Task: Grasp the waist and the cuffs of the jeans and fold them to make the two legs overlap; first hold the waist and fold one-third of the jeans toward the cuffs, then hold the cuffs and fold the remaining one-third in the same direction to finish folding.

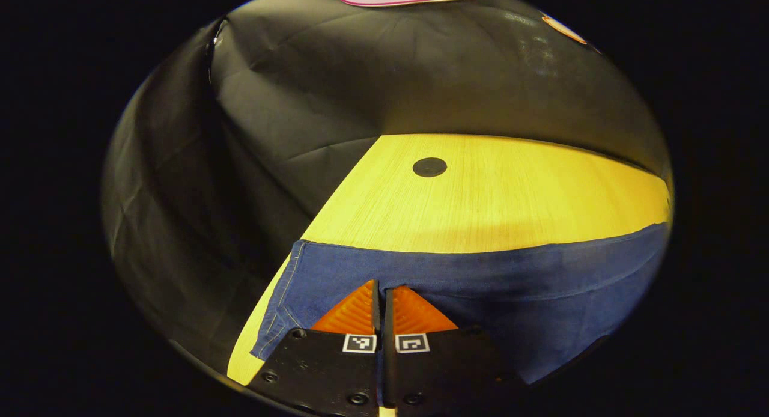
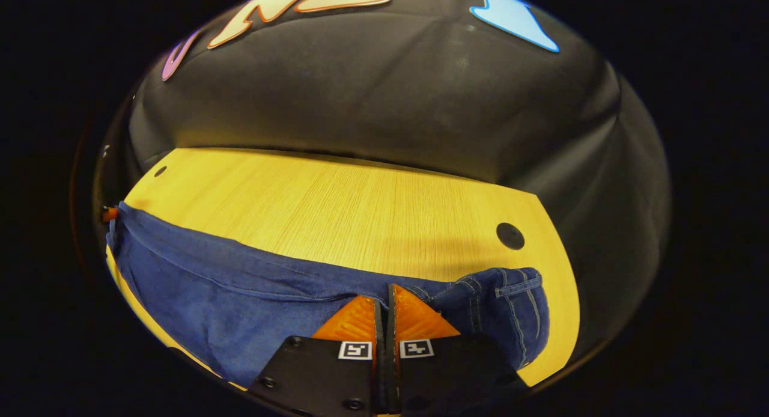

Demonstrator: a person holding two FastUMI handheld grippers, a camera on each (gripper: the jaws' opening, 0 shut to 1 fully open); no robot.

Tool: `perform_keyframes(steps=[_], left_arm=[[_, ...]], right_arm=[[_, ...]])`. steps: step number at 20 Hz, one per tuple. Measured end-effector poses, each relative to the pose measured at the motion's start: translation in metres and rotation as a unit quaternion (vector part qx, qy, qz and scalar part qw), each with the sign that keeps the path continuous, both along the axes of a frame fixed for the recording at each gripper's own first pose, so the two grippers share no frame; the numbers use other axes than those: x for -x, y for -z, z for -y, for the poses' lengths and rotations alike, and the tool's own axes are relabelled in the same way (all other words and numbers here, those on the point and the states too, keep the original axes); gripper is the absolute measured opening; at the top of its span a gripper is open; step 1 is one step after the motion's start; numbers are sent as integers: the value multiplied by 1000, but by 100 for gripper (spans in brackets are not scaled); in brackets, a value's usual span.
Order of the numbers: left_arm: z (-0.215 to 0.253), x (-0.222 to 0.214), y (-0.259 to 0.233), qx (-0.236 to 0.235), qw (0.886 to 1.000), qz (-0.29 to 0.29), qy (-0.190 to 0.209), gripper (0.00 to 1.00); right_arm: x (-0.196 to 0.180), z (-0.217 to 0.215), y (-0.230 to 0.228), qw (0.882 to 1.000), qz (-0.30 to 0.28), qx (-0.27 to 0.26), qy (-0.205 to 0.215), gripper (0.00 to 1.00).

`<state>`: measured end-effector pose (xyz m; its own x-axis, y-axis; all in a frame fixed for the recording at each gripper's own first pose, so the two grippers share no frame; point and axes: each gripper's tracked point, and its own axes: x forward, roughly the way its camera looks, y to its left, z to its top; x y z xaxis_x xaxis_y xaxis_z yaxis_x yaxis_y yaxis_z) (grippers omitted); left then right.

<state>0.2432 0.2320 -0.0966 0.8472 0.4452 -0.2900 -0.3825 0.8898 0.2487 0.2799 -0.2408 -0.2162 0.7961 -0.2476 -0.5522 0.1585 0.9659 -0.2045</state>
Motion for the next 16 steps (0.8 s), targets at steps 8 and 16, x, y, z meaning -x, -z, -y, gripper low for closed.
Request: perform_keyframes(steps=[8,16], left_arm=[[-9,28,-38,7,997,55,-55,65],[-5,43,-53,42,992,110,-40,94]], right_arm=[[0,23,-28,995,25,-98,16,59],[41,70,-96,982,82,-143,94,99]])
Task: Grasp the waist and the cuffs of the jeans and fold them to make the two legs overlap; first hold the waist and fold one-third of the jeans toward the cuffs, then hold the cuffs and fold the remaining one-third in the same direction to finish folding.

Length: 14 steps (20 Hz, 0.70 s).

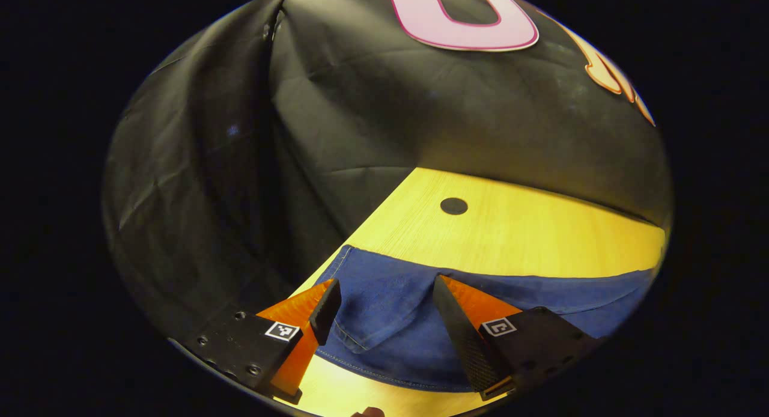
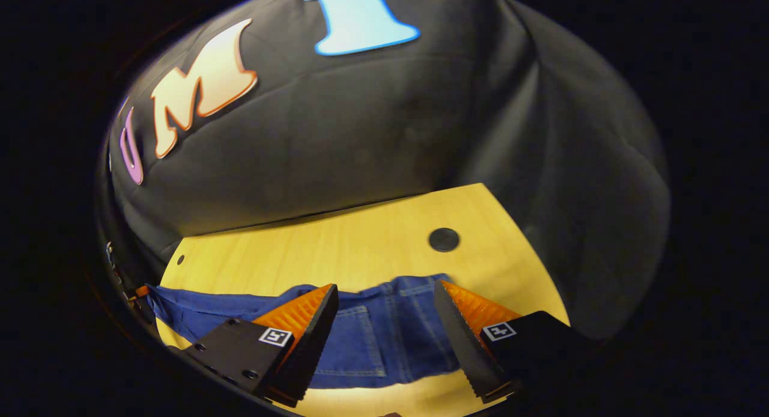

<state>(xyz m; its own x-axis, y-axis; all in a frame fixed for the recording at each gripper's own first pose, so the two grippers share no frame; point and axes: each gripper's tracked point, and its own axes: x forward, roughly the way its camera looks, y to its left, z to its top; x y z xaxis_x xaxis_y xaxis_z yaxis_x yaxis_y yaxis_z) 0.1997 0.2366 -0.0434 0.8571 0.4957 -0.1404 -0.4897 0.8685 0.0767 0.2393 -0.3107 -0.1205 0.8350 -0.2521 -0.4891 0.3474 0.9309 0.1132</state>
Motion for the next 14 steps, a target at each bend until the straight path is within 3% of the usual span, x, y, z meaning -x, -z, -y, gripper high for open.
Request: perform_keyframes(steps=[3,4,5,6,7,8,11,14], left_arm=[[0,5,2,-1,1000,14,20,94],[1,7,2,-5,1000,11,24,94],[5,6,-1,-10,1000,7,27,94],[7,4,0,-14,999,3,29,94],[10,4,0,-17,999,0,33,94],[11,5,-1,-17,999,-2,35,94],[7,6,-2,0,999,-3,46,94],[3,7,-5,3,999,1,41,94]], right_arm=[[-7,-9,28,999,-28,-37,25,95],[-5,-11,36,998,-41,-41,27,99],[-6,-14,44,997,-55,-39,26,94],[-9,-17,49,997,-68,-35,23,99],[-9,-20,55,996,-80,-32,16,94],[-12,-25,58,995,-89,-32,8,99],[-14,-23,60,995,-95,-32,-3,96],[-13,-19,59,994,-100,-31,-16,100]])
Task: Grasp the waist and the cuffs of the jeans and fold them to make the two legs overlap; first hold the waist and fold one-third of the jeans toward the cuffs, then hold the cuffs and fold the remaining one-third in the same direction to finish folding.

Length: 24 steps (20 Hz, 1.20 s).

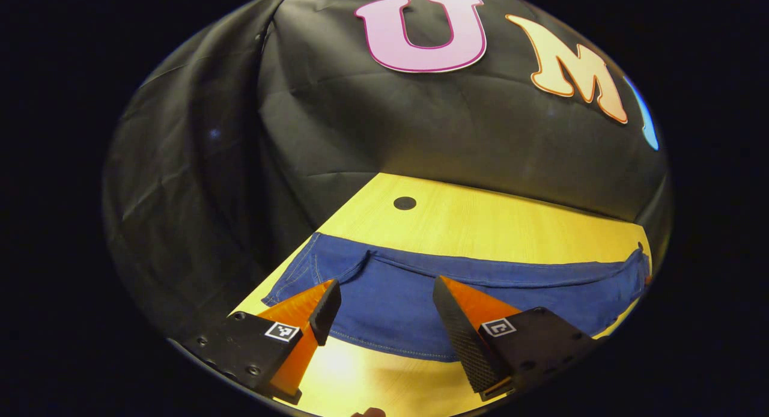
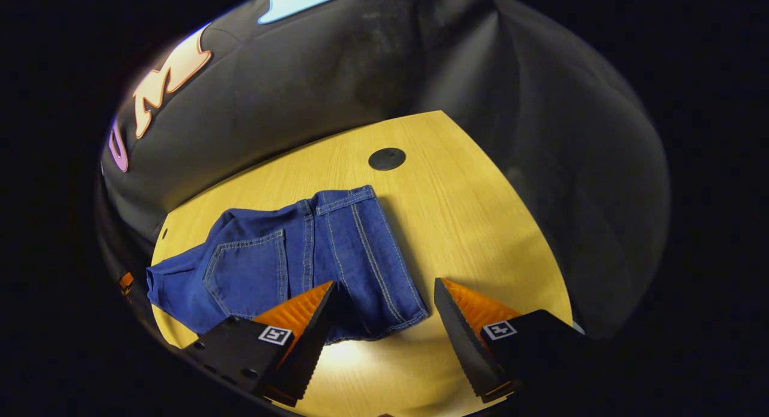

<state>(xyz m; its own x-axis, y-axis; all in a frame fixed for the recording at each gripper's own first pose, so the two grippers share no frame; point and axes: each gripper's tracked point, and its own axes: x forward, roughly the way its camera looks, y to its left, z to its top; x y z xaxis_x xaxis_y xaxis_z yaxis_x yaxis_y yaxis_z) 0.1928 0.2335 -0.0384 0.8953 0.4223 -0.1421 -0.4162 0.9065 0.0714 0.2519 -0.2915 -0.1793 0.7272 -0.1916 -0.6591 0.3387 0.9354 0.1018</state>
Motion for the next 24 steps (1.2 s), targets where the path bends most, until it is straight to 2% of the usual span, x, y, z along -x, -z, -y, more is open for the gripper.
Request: perform_keyframes(steps=[2,3,5,6,8,9,11,14,16,17,19,21,22,23,24], left_arm=[[2,0,0,-5,1000,1,-5,94],[2,0,0,-7,1000,2,-7,94],[1,0,0,-11,1000,4,-15,94],[1,0,1,-10,1000,5,-19,94],[0,-1,1,-3,1000,6,-22,94],[-1,-2,0,3,1000,6,-23,94],[-2,-2,0,11,1000,4,-22,94],[-1,-2,-6,13,1000,0,-14,94],[2,-1,-9,12,1000,0,-7,94],[3,-1,-7,14,1000,-2,-3,94],[3,-1,-5,13,1000,-3,3,94],[3,-1,-6,10,1000,-3,6,94],[4,0,-6,9,1000,-4,6,94],[4,0,-6,7,1000,-5,7,94],[5,0,-7,7,1000,-6,8,94]], right_arm=[[-4,-6,-2,1000,11,7,-2,98],[-4,-8,-2,1000,14,7,-1,91],[-1,-7,-5,1000,28,8,5,89],[-1,-9,-7,999,36,4,7,85],[-1,-16,-1,998,45,-21,26,72],[-3,-18,2,998,47,-25,34,57],[-4,-22,5,998,46,-18,30,43],[-5,-24,2,998,64,4,18,29],[-6,-26,1,998,69,-3,16,24],[-5,-27,0,997,65,-17,25,15],[-7,-29,-4,996,59,-37,49,5],[-2,-29,-8,997,60,-10,46,1],[1,-28,-13,997,60,10,42,4],[-3,-29,-18,997,61,31,37,1],[-5,-30,-25,996,62,51,35,4]])
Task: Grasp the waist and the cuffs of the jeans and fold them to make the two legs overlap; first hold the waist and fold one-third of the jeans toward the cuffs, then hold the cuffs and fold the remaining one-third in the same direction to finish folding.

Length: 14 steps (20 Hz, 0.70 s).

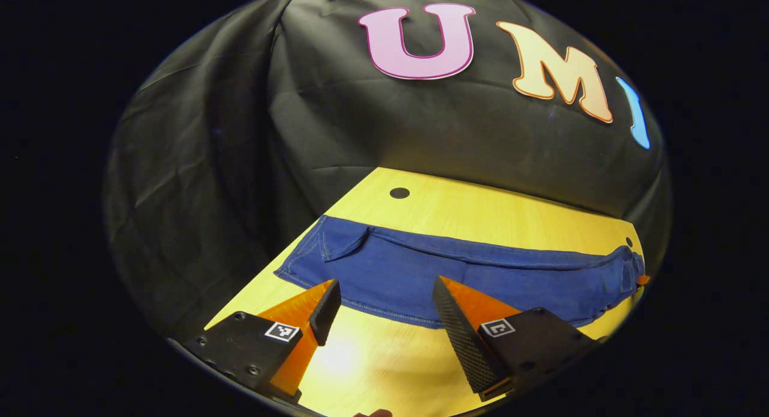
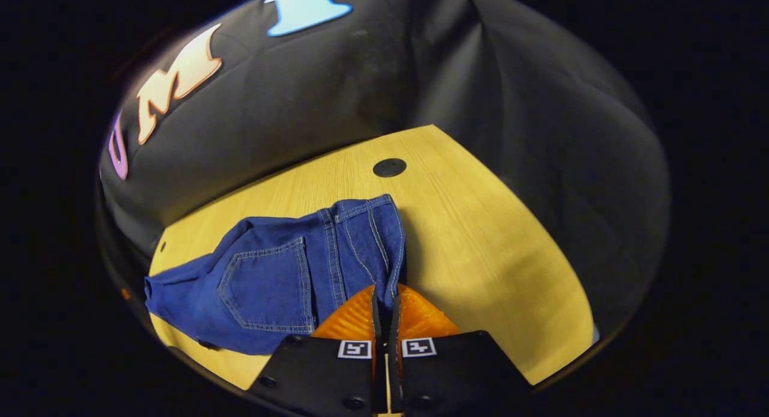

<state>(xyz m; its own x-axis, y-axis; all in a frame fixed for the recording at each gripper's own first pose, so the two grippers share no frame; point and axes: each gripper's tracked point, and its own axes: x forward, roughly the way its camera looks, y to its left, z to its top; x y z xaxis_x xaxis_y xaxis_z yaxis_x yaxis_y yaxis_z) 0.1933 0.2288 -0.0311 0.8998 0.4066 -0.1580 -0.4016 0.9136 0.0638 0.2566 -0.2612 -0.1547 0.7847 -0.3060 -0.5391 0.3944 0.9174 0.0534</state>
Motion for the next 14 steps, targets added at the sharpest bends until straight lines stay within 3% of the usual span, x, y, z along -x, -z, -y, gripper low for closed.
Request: perform_keyframes(steps=[3,5,8,11,14], left_arm=[[0,1,-1,-2,1000,7,3,94],[0,1,1,-1,1000,7,3,94],[-1,1,2,5,1000,7,8,94],[-3,3,5,13,1000,8,14,94],[-3,3,8,30,999,6,25,94]], right_arm=[[0,-6,-26,999,8,49,8,4],[5,-9,-47,997,18,66,21,0],[11,-28,-81,995,41,77,43,2],[11,-72,-122,995,97,30,26,3],[2,-124,-167,987,158,-37,-1,2]])
